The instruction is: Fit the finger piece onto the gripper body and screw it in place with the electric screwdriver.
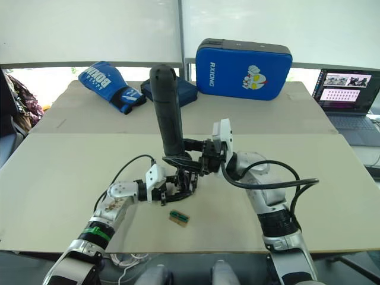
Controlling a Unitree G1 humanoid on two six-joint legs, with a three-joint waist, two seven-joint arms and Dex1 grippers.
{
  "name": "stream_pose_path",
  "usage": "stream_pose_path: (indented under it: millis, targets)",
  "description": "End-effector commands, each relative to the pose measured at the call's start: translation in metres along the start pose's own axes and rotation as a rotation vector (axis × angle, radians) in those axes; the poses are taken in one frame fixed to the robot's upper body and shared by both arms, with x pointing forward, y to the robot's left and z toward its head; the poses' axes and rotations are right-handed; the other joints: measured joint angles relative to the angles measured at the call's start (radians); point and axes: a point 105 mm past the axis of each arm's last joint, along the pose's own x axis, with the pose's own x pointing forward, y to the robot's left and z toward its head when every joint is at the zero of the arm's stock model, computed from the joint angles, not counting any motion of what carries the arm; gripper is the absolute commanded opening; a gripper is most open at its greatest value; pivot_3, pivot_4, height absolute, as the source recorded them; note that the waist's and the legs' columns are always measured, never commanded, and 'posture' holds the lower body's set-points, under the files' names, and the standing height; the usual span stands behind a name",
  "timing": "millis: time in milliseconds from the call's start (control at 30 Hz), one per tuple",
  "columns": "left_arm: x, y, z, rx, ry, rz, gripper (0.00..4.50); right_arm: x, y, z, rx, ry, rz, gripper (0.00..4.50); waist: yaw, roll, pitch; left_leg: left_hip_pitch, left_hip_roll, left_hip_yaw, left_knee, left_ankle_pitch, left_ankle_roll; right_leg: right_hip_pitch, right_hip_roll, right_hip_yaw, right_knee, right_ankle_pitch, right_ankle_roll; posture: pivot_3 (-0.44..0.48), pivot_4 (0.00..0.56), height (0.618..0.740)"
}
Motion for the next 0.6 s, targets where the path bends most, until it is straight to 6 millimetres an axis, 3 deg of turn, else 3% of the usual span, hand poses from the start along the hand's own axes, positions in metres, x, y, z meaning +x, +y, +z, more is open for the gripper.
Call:
stream_pose_path:
  millis: [33,300,600]
  targets:
    - [0.004,-0.003,-0.007,-0.026,0.024,-0.013,2.30,-0.008,0.000,-0.023,0.028,0.101,-0.021,1.89,0.000,0.000,-0.001,0.000,0.000,0.000,0.000,0.000,0.000,0.000,0.000,0.000,0.000,0.000,0.000,0.000,0.150,0.740]
    - [0.004,0.000,-0.006,-0.020,0.026,-0.003,2.30,-0.017,0.000,-0.039,0.072,0.186,-0.029,1.89,0.001,0.000,-0.002,0.003,0.000,0.000,0.000,0.000,0.000,0.004,0.000,0.000,0.000,0.000,0.000,0.000,0.150,0.740]
    - [0.003,-0.001,-0.008,-0.022,0.027,0.001,2.30,-0.015,0.000,-0.040,0.071,0.188,-0.036,1.89,0.000,0.000,-0.002,0.013,0.000,-0.001,-0.001,0.000,0.000,0.016,0.000,-0.002,-0.003,-0.001,0.001,0.000,0.150,0.740]
